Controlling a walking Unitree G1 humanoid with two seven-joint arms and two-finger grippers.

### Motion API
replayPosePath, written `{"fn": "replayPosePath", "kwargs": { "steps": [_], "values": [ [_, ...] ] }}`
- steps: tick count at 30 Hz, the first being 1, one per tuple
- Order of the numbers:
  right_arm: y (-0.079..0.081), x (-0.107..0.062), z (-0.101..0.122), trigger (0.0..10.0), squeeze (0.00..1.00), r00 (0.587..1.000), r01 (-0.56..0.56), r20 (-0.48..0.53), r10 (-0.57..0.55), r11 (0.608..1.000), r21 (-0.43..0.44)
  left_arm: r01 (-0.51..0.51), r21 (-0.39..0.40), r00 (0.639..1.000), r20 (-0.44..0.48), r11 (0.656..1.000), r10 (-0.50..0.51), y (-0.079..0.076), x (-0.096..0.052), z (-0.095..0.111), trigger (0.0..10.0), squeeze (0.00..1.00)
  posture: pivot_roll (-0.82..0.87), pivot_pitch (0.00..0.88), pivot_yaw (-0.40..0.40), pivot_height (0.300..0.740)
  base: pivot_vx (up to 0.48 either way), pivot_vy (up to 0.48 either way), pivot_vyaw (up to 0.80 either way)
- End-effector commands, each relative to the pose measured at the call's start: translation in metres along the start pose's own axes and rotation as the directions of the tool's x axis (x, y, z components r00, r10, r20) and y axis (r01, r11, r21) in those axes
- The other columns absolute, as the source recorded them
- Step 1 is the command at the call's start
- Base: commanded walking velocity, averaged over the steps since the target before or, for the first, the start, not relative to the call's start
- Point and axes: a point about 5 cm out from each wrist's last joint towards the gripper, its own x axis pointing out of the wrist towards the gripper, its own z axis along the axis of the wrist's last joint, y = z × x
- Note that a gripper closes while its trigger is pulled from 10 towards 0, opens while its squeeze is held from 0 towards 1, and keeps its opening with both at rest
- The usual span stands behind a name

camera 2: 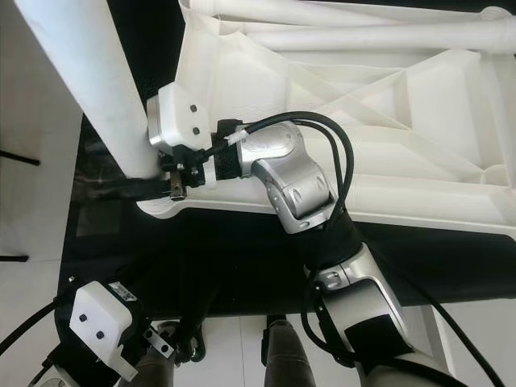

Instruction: Building children table

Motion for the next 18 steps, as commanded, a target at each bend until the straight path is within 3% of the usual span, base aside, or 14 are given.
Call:
{"fn": "replayPosePath", "kwargs": {
  "steps": [1,10,14,18],
  "values": [
    [0.012,-0.002,-0.028,10.0,0.0,0.992,-0.094,-0.076,0.102,0.99,0.109,-0.001,-0.01,1.0,-0.03,1.0,0.001,-0.002,-0.002,-0.004,10.0,0.0,-0.02,0.476,-0.013,0.74,0.0,0.0,0.0],
    [-0.001,-0.002,-0.023,10.0,0.0,0.993,-0.106,-0.034,0.11,0.99,0.098,-0.001,-0.011,1.0,-0.028,1.0,0.0,-0.002,-0.001,-0.004,10.0,0.0,-0.02,0.477,-0.015,0.74,0.0,0.0,0.0],
    [-0.015,0.008,-0.027,10.0,0.0,0.995,0.005,-0.101,0.008,0.991,0.131,-0.004,-0.009,1.0,-0.027,1.0,0.004,-0.002,-0.001,-0.004,10.0,0.0,-0.02,0.477,-0.018,0.74,0.0,0.0,0.0],
    [-0.018,0.012,-0.029,10.0,0.0,0.991,0.027,-0.13,-0.008,0.989,0.144,-0.006,-0.009,1.0,-0.026,1.0,0.006,-0.002,-0.001,-0.004,10.0,0.0,-0.02,0.478,-0.019,0.74,0.0,0.0,0.0]
  ]
}}
